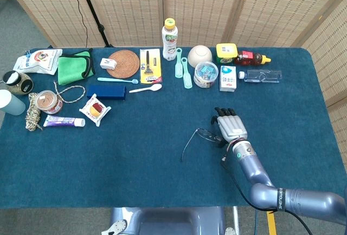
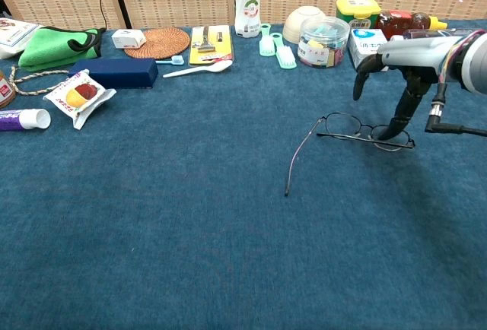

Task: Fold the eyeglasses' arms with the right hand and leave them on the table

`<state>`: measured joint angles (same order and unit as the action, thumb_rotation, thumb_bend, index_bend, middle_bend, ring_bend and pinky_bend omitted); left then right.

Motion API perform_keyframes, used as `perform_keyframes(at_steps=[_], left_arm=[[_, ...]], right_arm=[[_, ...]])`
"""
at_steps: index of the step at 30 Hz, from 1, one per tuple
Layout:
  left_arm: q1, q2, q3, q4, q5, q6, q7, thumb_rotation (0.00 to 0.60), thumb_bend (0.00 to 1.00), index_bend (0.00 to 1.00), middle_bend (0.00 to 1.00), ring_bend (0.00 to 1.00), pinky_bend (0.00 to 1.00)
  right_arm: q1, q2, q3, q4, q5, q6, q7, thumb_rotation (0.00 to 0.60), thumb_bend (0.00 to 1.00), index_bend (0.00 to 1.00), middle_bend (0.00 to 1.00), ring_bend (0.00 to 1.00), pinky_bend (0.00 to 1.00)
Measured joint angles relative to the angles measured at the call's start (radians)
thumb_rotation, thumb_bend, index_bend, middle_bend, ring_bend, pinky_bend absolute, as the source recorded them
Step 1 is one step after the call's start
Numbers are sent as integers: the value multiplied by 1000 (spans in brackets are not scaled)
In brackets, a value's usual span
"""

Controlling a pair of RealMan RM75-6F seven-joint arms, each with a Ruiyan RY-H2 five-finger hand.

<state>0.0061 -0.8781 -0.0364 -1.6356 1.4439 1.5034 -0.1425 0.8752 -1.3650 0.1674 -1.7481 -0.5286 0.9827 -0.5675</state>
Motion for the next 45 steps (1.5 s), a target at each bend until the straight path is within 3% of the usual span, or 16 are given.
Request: perform_keyframes(at_steps=[6,19,31,45], left_arm=[[0,1,-1,5,-4,-1,-1,563,436,90,98,103,0],[10,4,3,33,-21,-8,-24,565,437,90,98,103,0],[19,13,2,42,-32,-3,-32,565,436,90,98,103,0],[19,14,0,36,-31,-4,-24,565,437,90,98,103,0]], right_arm=[[-6,-20,35,-20,-78,-6,72,600,125,241,12,0,0],[94,-162,62,61,-2,-9,29,600,124,181,0,0,0],[151,-259,69,176,66,-4,-15,600,124,180,0,0,0],[169,-287,41,218,84,-1,-67,600,125,176,0,0,0]])
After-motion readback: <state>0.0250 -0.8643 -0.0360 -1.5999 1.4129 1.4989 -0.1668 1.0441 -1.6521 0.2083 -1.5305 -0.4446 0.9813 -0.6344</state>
